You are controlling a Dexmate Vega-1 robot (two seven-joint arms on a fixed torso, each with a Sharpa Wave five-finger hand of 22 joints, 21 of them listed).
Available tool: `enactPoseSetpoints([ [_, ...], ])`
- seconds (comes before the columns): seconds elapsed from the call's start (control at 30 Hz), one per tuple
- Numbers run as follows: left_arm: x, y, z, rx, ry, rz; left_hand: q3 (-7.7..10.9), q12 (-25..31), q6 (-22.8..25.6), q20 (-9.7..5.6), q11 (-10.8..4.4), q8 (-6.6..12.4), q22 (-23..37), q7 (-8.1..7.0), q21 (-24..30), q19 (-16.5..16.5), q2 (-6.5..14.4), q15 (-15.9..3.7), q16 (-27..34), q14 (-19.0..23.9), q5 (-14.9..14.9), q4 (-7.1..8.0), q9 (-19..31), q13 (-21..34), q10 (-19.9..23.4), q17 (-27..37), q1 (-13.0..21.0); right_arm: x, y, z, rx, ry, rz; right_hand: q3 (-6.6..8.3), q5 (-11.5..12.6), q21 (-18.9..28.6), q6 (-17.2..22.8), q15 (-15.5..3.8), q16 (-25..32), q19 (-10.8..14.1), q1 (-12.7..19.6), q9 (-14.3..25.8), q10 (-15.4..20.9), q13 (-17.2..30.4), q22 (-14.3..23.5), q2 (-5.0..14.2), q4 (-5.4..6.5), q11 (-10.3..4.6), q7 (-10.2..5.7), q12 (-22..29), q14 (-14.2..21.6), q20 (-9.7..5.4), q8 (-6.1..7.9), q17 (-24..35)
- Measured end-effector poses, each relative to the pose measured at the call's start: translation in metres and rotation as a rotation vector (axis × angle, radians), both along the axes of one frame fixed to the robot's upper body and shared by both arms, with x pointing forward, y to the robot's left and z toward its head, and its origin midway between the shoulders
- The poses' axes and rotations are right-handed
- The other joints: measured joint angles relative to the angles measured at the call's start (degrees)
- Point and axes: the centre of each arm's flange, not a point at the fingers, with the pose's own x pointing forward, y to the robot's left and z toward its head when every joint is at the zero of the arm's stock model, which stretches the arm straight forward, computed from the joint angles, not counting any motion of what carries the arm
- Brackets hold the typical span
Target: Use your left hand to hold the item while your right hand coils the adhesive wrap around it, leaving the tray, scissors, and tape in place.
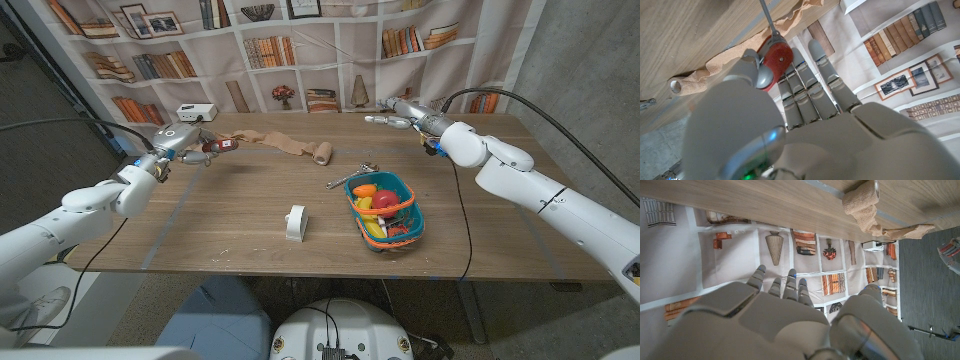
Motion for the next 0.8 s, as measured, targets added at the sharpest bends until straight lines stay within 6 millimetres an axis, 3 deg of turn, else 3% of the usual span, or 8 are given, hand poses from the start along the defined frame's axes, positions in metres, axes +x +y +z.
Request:
enactPoseSetpoints([
  [0.3, -0.002, 0.0, 0.0, 0.002, -0.002, 0.002, -0.01, -0.4, 0.0, 0.07, 0.0, -0.09, -0.8, 0.0, 0.0, -1.7, 0.0, 0.0, 0.0, 0.0, 0.0, 0.0, 0.0, -0.1, 0.0, 0.0, 0.0, 0.005, 0.004, -0.002, -0.023, 0.001, -0.016, 0.24, 0.0, 0.0, 0.9, -0.01, 0.0, 0.1, 0.6, 0.0, 0.2, 0.0, 0.0, 0.0, -0.23, -0.18, -0.93, 0.0, 0.0, -0.12, 0.23, 0.0],
  [0.8, -0.002, 0.0, 0.002, 0.004, -0.006, 0.002, -0.02, -0.5, 0.2, 0.16, 0.0, -0.43, -1.6, 0.02, -0.2, -3.0, 0.0, -0.21, -0.4, 0.2, 0.0, 0.01, 0.0, -0.2, 0.0, 0.0, 0.0, 0.005, 0.018, 0.001, -0.067, -0.011, -0.008, 0.4, 0.0, 0.0, 0.9, -0.03, 0.0, 0.5, 0.6, 0.0, 0.2, 0.0, 0.0, 0.0, -0.4, -0.18, -0.94, 0.0, 0.0, -0.1, 0.23, 0.0],
])
